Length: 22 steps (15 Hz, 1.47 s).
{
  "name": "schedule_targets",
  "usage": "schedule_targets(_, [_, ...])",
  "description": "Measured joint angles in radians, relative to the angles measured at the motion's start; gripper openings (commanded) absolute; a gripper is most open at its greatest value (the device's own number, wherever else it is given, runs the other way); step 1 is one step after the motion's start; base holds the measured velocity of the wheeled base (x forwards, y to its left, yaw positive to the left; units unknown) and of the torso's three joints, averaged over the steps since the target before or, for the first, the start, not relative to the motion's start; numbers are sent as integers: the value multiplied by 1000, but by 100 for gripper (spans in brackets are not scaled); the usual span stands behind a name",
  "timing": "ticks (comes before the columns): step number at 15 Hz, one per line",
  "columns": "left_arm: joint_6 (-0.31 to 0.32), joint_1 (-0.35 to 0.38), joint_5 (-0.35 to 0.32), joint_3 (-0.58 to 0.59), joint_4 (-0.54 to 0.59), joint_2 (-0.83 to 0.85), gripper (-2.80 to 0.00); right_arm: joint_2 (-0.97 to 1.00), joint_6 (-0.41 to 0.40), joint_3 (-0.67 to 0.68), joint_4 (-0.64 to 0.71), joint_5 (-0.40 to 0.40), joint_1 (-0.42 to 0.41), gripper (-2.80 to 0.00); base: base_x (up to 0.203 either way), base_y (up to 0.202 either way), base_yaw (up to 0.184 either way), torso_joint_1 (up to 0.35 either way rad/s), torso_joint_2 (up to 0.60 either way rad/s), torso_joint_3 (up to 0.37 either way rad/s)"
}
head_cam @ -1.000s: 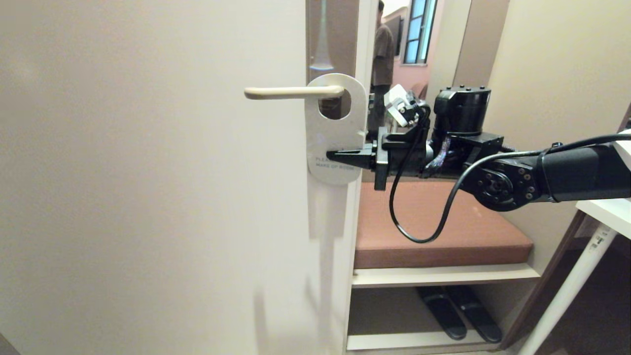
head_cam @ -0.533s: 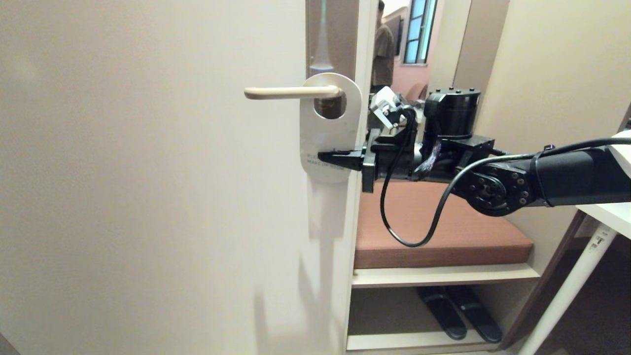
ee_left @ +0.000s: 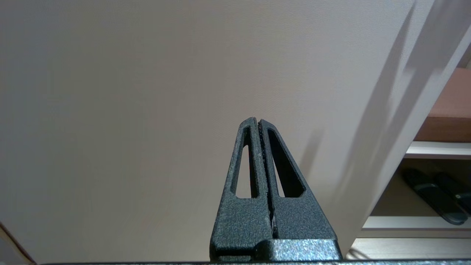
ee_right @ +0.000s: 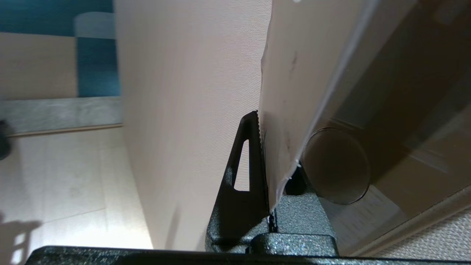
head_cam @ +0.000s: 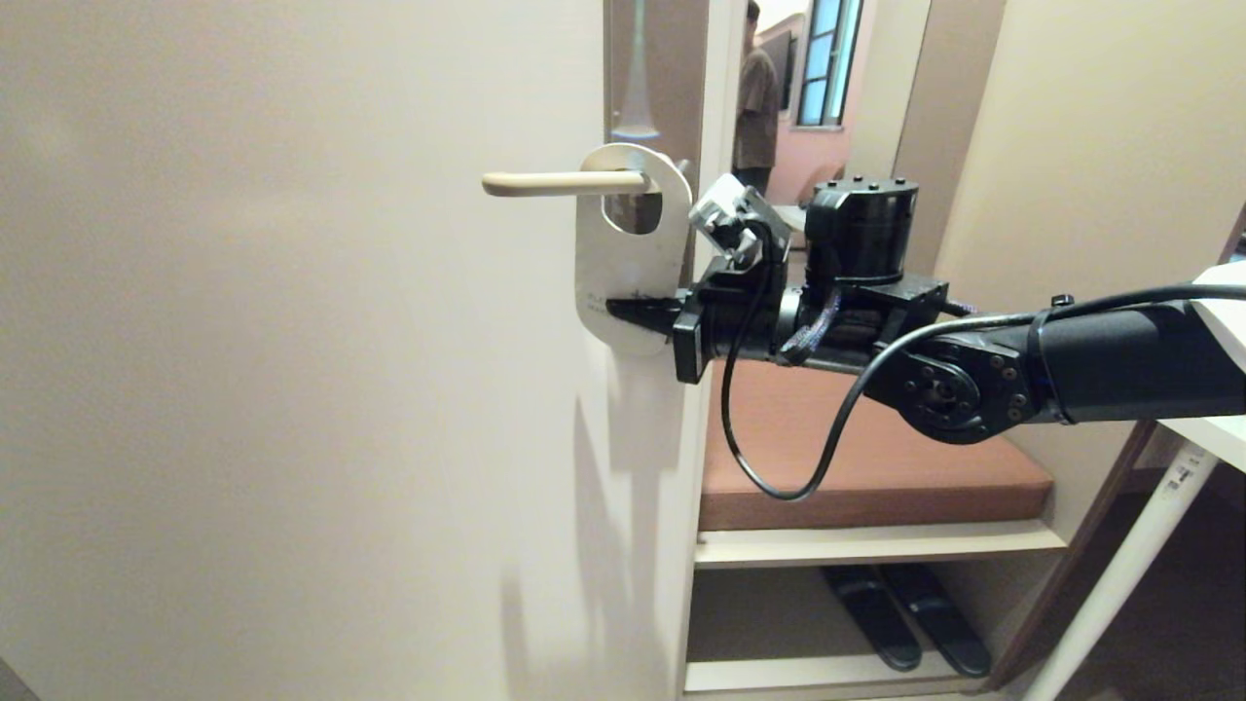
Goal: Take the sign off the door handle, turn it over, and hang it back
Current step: Take down the sign
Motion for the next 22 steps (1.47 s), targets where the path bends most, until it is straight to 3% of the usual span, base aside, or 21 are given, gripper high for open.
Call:
schedule_targets(8, [0,0,0,0,0,0,-280,31,1,-67,0,-215,59,-280,0,0,0,0,0,0])
schedule_targets(15, [0,0,0,0,0,0,-280,34,24,-67,0,-231,87,-280,0,0,0,0,0,0])
schedule_targets(22, [1,0,0,0,0,0,-280,32,37,-70,0,-361,137,-280,0,0,0,0,0,0])
